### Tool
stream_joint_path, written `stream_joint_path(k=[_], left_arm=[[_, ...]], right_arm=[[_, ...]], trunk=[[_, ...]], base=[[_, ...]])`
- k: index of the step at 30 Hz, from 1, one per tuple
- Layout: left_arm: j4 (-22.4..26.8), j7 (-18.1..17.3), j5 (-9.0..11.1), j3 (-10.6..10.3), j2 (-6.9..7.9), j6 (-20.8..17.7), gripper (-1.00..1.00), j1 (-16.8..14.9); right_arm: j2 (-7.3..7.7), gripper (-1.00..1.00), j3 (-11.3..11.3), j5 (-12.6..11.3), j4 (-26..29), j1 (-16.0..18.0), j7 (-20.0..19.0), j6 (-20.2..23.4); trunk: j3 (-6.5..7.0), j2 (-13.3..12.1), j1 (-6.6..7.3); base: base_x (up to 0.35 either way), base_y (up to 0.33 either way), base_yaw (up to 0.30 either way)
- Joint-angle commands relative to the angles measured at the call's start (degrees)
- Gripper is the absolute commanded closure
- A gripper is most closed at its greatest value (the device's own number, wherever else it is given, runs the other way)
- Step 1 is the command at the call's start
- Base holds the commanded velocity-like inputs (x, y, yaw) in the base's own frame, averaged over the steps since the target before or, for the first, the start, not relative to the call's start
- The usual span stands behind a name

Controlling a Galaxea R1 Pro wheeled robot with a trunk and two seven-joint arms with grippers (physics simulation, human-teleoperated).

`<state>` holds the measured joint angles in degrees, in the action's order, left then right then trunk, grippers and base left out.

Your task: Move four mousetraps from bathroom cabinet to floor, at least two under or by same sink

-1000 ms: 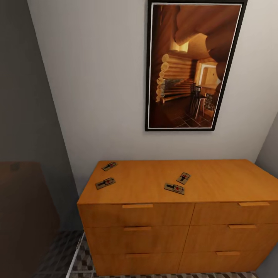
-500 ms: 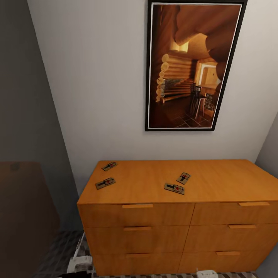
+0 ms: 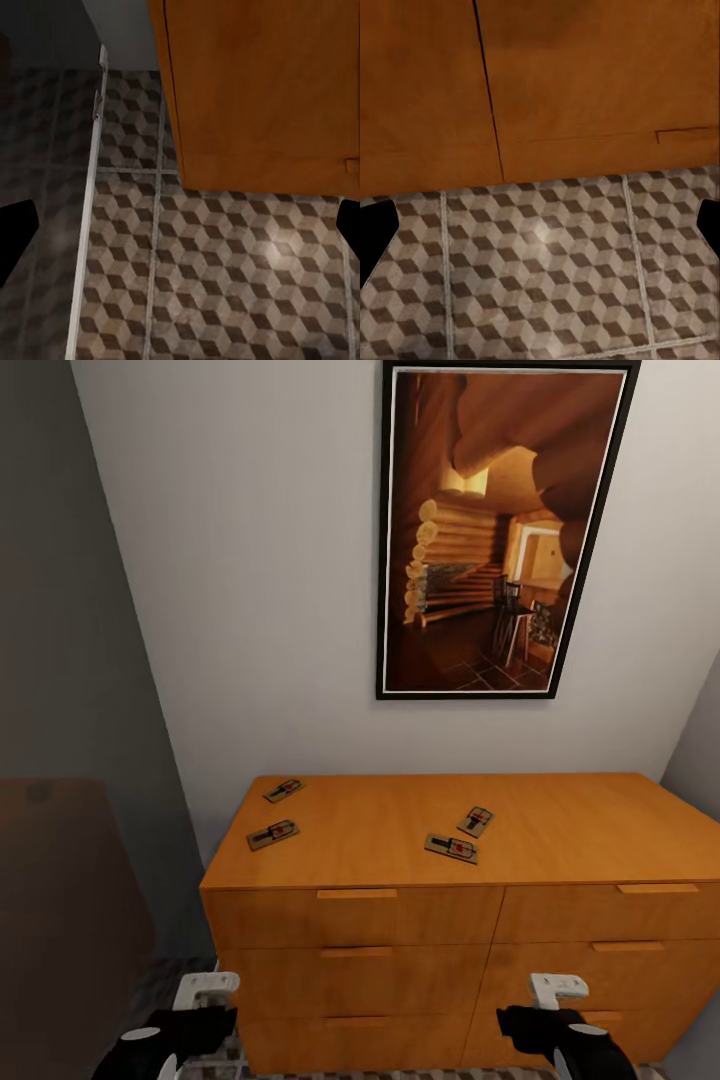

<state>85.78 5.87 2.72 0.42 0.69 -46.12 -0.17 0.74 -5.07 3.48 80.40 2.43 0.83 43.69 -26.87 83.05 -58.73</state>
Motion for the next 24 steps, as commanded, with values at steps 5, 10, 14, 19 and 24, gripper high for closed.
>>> stream_joint_path(k=[5,10,14,19,24], left_arm=[[1.6,0.4,-0.1,-1.2,-0.05,-0.6,-1.00,-0.3],[1.9,0.4,-0.2,-5.9,-0.68,-0.7,-1.00,-3.9],[1.9,0.4,-0.3,-8.8,-2.19,-1.4,-1.00,-6.2],[1.9,0.4,-0.3,-10.5,-4.97,-2.7,-1.00,-8.4],[1.9,0.4,-0.3,-10.7,-5.51,-3.1,-1.00,-8.7]], right_arm=[[0.05,-1.00,-3.0,0.3,5.8,0.1,-0.1,5.7],[1.04,-1.00,-4.1,0.5,8.9,0.2,-0.1,7.4],[1.32,-1.00,-4.2,0.5,9.4,0.9,0.0,7.6],[1.41,-1.00,-4.2,0.5,9.7,2.6,0.0,7.7],[1.38,-1.00,-4.2,0.5,9.7,2.8,0.0,7.8]], trunk=[[-0.06,0.0,0.00],[-0.06,0.0,0.00],[-0.06,0.0,0.00],[-0.06,0.0,0.00],[-0.06,0.0,0.00]], base=[[0.000,0.000,0.000],[0.000,0.000,0.000],[0.000,0.000,0.000],[0.000,0.000,0.000],[0.000,0.000,0.000]])
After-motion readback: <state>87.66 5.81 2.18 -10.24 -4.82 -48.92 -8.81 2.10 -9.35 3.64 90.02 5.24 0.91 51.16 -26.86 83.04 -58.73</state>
